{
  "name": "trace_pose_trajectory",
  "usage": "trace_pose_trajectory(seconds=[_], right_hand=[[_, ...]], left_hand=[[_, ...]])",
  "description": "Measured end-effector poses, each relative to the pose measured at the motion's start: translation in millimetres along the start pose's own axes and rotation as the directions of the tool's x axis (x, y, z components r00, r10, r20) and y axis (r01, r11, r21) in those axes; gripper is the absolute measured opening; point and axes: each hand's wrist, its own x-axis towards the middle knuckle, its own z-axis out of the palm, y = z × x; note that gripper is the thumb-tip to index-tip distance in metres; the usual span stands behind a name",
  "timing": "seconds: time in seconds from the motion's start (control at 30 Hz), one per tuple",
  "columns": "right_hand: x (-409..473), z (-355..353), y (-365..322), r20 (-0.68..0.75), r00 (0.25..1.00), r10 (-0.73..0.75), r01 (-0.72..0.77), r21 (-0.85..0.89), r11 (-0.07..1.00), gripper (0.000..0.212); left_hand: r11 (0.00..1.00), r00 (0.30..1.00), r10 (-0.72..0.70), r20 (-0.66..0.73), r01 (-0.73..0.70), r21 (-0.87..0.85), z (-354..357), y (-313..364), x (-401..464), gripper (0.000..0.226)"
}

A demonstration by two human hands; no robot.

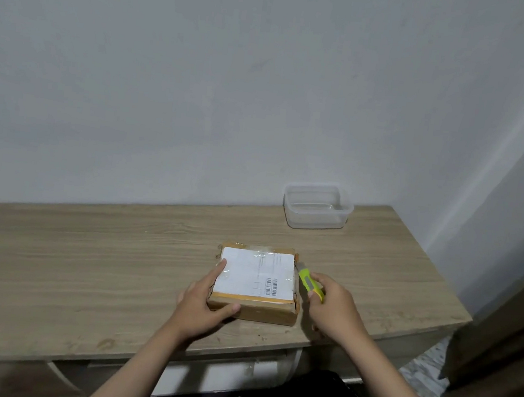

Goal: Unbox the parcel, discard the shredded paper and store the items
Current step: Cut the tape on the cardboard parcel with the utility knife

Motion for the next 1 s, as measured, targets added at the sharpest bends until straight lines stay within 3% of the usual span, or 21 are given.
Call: trace_pose_trajectory(seconds=[0.5, 1.0], right_hand=[[7.3, -11.1, -36.8, 0.142, 0.99, -0.021, 0.071, -0.352, 0.933, 0.031], [-8.9, -20.4, -42.8, 0.205, 0.978, 0.02, 0.063, -0.388, 0.919, 0.03]], left_hand=[[0.996, 0.989, -0.071, -0.127, 0.076, 0.036, 8.2, 18.3, -8.1, 0.092], [0.997, 0.989, -0.08, -0.121, 0.08, -0.001, 10.0, 12.5, -6.9, 0.09]])
